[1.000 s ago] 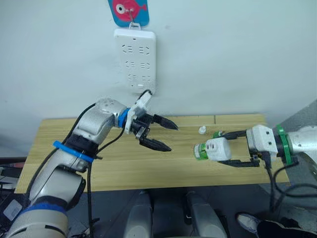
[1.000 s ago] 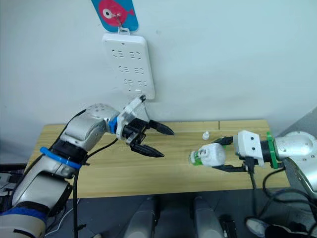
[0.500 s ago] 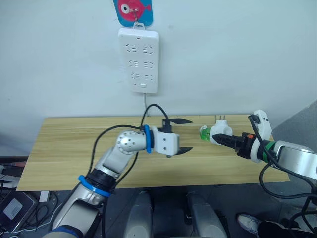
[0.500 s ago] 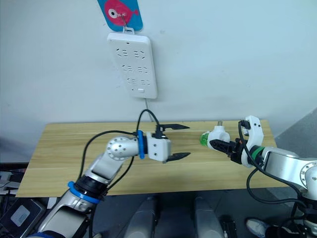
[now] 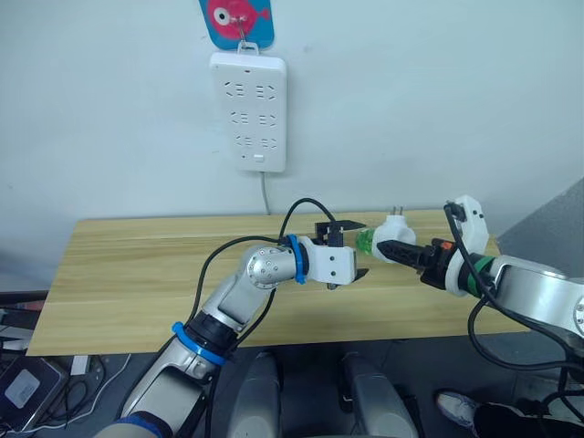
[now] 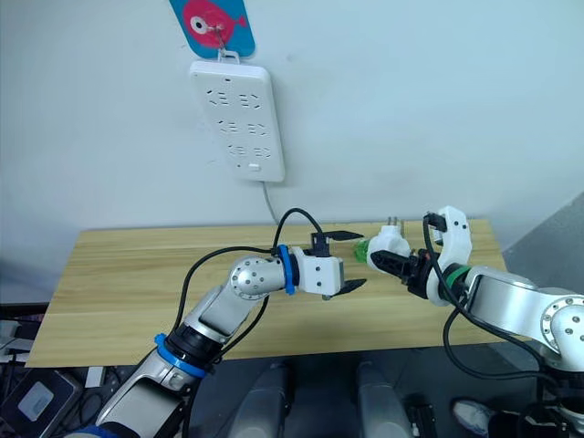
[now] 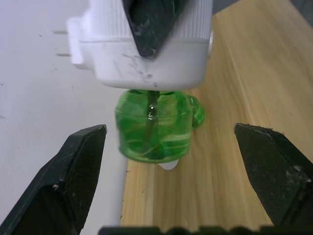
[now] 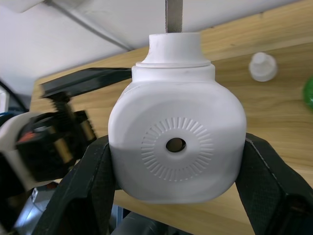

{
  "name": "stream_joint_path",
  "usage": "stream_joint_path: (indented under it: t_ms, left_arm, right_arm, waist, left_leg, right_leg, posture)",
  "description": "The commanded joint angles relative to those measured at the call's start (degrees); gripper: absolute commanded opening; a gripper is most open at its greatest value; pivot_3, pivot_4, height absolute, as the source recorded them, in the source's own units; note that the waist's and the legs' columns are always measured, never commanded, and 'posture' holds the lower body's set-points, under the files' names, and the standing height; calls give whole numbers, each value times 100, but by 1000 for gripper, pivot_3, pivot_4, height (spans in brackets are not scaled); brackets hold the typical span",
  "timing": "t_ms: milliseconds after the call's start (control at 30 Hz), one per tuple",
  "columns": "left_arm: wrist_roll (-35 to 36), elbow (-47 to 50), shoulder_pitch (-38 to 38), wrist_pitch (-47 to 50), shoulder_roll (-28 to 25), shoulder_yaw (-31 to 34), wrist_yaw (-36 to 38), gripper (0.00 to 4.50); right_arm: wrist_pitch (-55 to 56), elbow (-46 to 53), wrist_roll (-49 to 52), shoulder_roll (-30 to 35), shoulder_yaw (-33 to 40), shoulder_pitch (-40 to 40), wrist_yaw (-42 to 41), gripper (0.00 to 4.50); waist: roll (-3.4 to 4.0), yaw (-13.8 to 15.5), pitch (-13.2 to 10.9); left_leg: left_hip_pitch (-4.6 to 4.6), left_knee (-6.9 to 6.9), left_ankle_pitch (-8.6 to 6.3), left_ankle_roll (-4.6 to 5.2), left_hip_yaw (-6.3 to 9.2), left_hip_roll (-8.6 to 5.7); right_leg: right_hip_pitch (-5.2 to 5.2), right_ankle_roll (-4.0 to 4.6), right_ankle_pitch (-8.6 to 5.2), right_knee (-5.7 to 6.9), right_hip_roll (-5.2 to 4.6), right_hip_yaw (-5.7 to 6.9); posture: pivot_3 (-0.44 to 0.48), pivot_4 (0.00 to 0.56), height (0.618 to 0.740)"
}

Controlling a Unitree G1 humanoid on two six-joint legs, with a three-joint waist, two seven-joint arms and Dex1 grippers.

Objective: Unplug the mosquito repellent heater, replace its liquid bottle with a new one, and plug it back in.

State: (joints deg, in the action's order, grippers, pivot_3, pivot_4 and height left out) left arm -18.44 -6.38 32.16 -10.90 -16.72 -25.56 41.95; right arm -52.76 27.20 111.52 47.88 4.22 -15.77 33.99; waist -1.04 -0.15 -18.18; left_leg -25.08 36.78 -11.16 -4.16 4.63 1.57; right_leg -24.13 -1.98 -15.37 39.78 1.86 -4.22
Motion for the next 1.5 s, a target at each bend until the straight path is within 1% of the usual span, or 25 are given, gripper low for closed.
stream_joint_path:
  t_ms: [33,133,167,233,400,433,700,767,833,867,933,1000,1067,1133,1200,1267,1367,1433,1500]
  left_arm:
    - [-32,-24,185,-20,154,-33,-156,4500]
    - [-84,-112,266,-12,190,-68,-182,4500]
    - [-88,-119,278,-27,195,-68,-202,4313]
    - [-66,-119,286,-33,204,-69,-197,3906]
    - [-53,-83,254,34,167,-104,-106,2372]
    - [-45,-85,257,34,163,-106,-95,2224]
    - [-41,-172,278,-94,155,-88,-158,2224]
    - [-41,-213,282,-129,157,-67,-191,2224]
    - [-27,-271,285,-165,161,-33,-232,2224]
    - [-22,-299,287,-186,162,-19,-255,2224]
    - [-27,-384,298,-243,166,4,-317,2224]
    - [2,-462,300,-270,179,28,-358,2224]
    - [104,-577,277,-231,244,114,-432,2224]
    - [677,-647,148,255,564,433,-456,2224]
    - [1225,-670,46,451,846,683,-371,2224]
    - [1664,-611,-35,886,1097,955,-382,2224]
    - [2516,-401,-141,1614,1498,1382,-352,2224]
    - [2748,-314,-162,1892,1624,1550,-454,2224]
    - [2843,-285,-155,2049,1687,1638,-551,2224]
  right_arm:
    - [163,299,148,115,-8,-97,-108,2984]
    - [207,310,148,164,-66,-132,-143,2984]
    - [214,316,148,178,-79,-143,-154,2984]
    - [238,327,148,176,-97,-156,-168,2984]
    - [281,347,148,173,-133,-183,-187,2984]
    - [284,339,148,170,-143,-197,-188,2984]
    - [202,414,148,223,-278,-392,-511,2984]
    - [198,430,148,302,-282,-458,-564,3729]
    - [119,467,148,537,-254,-572,-577,4297]
    - [72,493,134,646,-238,-618,-627,4500]
    - [-55,588,-153,888,-180,-681,-855,4500]
    - [-20,629,-342,999,-131,-695,-1009,4500]
    - [85,730,-911,1054,27,-794,-1280,4500]
    - [364,908,-1376,940,314,-726,-1471,4500]
    - [494,1233,-1881,894,508,-431,-1813,4500]
    - [675,1586,-2628,788,560,-49,-2039,4500]
    - [1050,2025,-3839,388,299,440,-2185,4500]
    - [1215,2132,-4594,87,-33,557,-2263,4500]
    - [1279,2110,-5043,-235,-303,556,-2288,4500]
  waist:
    - [0,1,0]
    - [0,2,0]
    - [0,1,0]
    - [0,-2,0]
    - [0,0,0]
    - [0,1,0]
    - [0,-1,0]
    - [0,0,0]
    - [0,1,0]
    - [0,1,0]
    - [0,2,0]
    - [0,4,0]
    - [0,1,0]
    - [0,1,0]
    - [0,2,0]
    - [-3,7,4]
    - [-3,4,6]
    - [-3,-4,8]
    - [-2,-25,9]
  left_leg:
    - [0,0,0,0,0,0]
    - [-1,0,0,1,1,0]
    - [-1,-1,0,1,1,0]
    - [0,-3,0,1,0,0]
    - [0,-4,0,1,1,1]
    - [-1,-4,0,1,1,0]
    - [-1,-4,0,1,0,1]
    - [-1,-4,0,1,2,1]
    - [-1,-4,0,1,2,1]
    - [-2,-4,0,1,0,-1]
    - [-4,-4,0,1,1,0]
    - [-4,-6,0,1,4,2]
    - [-4,-9,0,1,3,2]
    - [-5,-11,0,1,1,2]
    - [-12,-10,0,1,6,1]
    - [-16,-12,0,1,11,3]
    - [-20,-11,1,0,16,2]
    - [-21,-7,1,-1,15,0]
    - [-18,0,2,-2,12,1]
  right_leg:
    - [0,0,0,0,0,0]
    - [0,0,0,-1,0,1]
    - [0,0,0,-2,0,1]
    - [0,0,0,-2,0,0]
    - [-1,0,0,-2,0,1]
    - [-1,0,0,-2,-1,0]
    - [-2,0,0,-3,-1,0]
    - [-1,0,0,-4,-1,2]
    - [-1,0,0,-5,0,2]
    - [-1,0,0,-5,-1,0]
    - [-2,0,0,-9,-2,2]
    - [-1,0,0,-14,-1,5]
    - [-1,0,0,-17,-1,5]
    - [-3,0,0,-18,-1,3]
    - [-3,0,0,-23,-2,10]
    - [-2,-1,0,-32,-2,16]
    - [-3,-1,0,-33,-2,21]
    - [-4,-2,0,-32,-2,19]
    - [-3,-5,2,-29,-2,16]
  posture:
    - [105,281,740]
    - [105,281,740]
    - [105,281,740]
    - [105,281,740]
    - [105,281,740]
    - [101,284,740]
    - [101,284,740]
    - [99,283,740]
    - [97,283,740]
    - [95,281,740]
    - [92,281,740]
    - [89,281,740]
    - [81,280,740]
    - [75,276,740]
    - [71,273,740]
    - [63,265,740]
    - [54,260,740]
    - [45,256,740]
    - [43,253,740]
